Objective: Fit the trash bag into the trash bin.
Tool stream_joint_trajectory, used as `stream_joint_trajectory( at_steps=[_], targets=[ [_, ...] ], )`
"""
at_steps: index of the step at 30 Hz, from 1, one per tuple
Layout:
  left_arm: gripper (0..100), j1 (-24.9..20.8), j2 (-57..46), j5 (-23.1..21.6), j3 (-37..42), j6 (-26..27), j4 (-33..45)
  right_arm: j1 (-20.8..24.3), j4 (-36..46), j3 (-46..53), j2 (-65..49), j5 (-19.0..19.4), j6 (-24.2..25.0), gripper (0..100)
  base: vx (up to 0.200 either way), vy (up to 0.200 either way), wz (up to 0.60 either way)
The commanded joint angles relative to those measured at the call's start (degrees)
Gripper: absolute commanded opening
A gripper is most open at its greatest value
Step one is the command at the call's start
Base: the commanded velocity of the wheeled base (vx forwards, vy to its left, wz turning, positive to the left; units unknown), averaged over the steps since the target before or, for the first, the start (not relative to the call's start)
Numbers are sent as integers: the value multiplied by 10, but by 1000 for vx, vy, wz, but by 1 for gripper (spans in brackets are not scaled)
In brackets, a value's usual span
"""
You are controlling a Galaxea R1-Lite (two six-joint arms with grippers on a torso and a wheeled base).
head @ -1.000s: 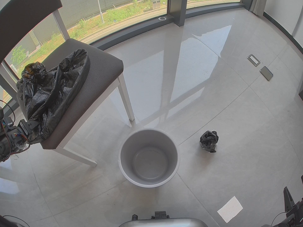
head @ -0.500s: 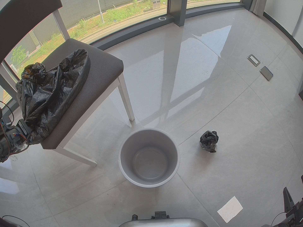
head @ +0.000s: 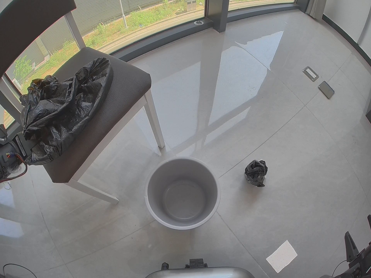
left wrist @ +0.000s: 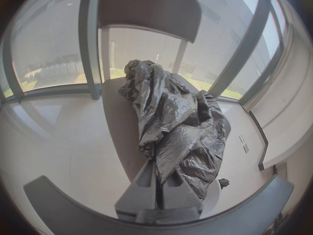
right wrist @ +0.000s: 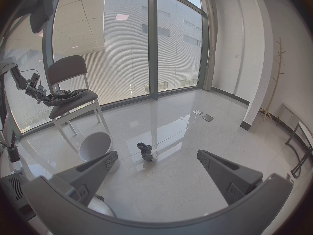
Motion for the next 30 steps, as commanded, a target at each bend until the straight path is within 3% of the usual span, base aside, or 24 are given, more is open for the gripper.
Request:
stream_joint_trajectory(
  at_steps=[1, 4, 7, 13, 21, 30],
  targets=[
    [0, -35, -34, 4, -39, 31, 44, 4, 6, -127, 125, 29, 58, 100, 0, 0, 0],
    [0, -59, -33, 11, -58, 41, 65, 1, 26, -192, 235, 37, 139, 100, 0, 0, 0],
    [0, -80, -27, 30, -60, 44, 62, 4, 42, -199, 260, 39, 109, 100, 0, 0, 0],
    [0, -101, -28, 41, -60, 46, 62, 2, 45, -203, 296, 37, 96, 100, 0, 0, 0],
    [0, -139, -27, 40, -59, 88, 62, -3, 43, -218, 374, 18, 79, 100, 0, 0, 0],
    [0, -184, -19, 40, -86, 147, 66, 3, 40, -257, 427, 25, 66, 100, 0, 0, 0]
  ],
)
